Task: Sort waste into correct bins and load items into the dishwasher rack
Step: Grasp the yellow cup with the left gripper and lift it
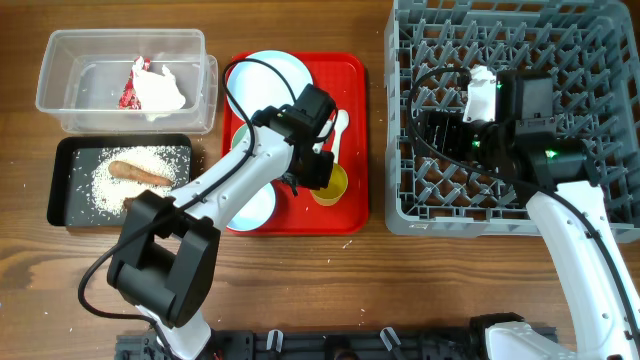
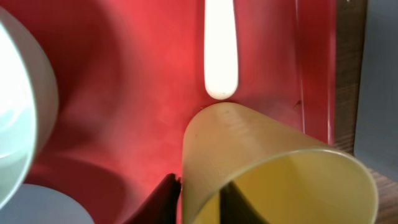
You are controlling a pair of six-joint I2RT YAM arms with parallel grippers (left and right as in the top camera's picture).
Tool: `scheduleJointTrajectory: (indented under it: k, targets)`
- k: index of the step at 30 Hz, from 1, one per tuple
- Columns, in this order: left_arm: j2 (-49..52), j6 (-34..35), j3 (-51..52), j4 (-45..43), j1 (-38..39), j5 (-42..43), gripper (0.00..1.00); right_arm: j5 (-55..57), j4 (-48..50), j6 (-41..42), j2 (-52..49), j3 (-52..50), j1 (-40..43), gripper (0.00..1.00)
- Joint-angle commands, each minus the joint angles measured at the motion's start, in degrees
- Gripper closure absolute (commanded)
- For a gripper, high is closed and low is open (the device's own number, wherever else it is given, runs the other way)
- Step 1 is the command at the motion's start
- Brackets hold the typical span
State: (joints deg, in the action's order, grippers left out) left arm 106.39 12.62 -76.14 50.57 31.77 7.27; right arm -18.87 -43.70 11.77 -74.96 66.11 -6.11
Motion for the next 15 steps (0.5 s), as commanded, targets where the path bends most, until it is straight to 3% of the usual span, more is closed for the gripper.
scheduleJointTrajectory:
  k: [1, 2, 4, 9, 11, 15]
  targets:
    - [0.3, 2.0, 0.0, -0.1, -0.8, -0.2, 0.96, -0.6, 0.0, 0.4, -0.6, 1.0, 0.0, 0.00]
    - [-0.2, 3.9, -0.1, 0.1, -1.8, 1.0, 0.96, -1.3, 0.0, 0.6, -0.6, 1.0, 0.0, 0.00]
    - [-1.9, 4.3, -1.5, 1.0, -5.6, 11.0, 0.96, -5.9, 0.5, 0.6, -0.6, 1.0, 0.0, 0.00]
    - [-3.9, 4.8, -3.5, -9.2, -19.2, 58.2, 0.96, -23.1, 8.5, -2.3, -2.7, 0.9, 0.0, 0.00]
    - [-3.9, 6.3, -3.5, -11.4, -23.0, 69.2, 0.96, -33.0, 14.6, -2.8, -6.0, 0.9, 0.0, 0.00]
    - [-3.9, 6.3, -3.5, -11.4, -24.4, 78.5, 0.96, -49.8, 27.5, -2.8, -11.9, 0.9, 0.0, 0.00]
